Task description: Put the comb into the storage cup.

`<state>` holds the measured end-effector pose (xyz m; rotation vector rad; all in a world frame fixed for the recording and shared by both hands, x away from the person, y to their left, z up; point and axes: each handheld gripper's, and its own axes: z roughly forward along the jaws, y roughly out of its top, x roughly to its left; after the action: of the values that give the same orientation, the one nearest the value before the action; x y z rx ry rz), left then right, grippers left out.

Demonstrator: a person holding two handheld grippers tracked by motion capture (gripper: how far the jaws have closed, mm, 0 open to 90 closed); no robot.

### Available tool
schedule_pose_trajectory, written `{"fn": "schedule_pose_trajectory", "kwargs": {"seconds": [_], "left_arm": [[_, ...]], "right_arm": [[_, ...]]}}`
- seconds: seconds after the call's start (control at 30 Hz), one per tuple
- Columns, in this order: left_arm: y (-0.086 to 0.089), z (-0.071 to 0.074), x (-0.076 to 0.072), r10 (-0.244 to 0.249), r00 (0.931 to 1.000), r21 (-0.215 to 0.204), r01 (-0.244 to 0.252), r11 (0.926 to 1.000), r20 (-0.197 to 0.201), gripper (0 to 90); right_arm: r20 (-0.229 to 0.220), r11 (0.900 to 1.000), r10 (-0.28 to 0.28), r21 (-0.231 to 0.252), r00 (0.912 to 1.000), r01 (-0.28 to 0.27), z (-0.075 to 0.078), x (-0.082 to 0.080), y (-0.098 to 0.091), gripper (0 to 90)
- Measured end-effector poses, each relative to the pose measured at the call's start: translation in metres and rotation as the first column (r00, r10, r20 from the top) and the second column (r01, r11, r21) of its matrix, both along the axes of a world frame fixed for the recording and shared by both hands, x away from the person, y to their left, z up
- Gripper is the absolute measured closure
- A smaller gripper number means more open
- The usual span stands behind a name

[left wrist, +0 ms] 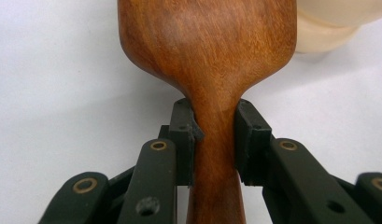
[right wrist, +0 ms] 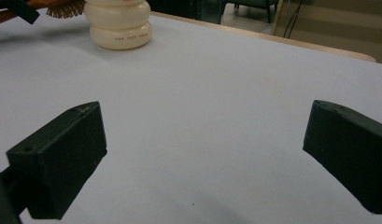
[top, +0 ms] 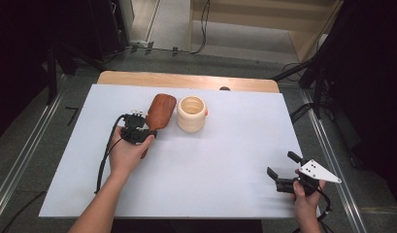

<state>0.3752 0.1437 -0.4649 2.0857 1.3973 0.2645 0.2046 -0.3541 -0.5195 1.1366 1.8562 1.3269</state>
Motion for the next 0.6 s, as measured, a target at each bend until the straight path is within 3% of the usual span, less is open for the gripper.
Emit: {"fn": "schedule_pose_trajectory", "kwargs": {"seconds": [0.6], "left_arm": [[0.016, 0.011, -0.013, 0.034, 0.9925, -0.063, -0.027, 0.9977, 0.118, 72.6]], "right_arm": [[-0.002, 1.0000, -0.001, -0.006, 1.0000, 0.001, 0.000, 0.000, 0.000, 0.0]]}}
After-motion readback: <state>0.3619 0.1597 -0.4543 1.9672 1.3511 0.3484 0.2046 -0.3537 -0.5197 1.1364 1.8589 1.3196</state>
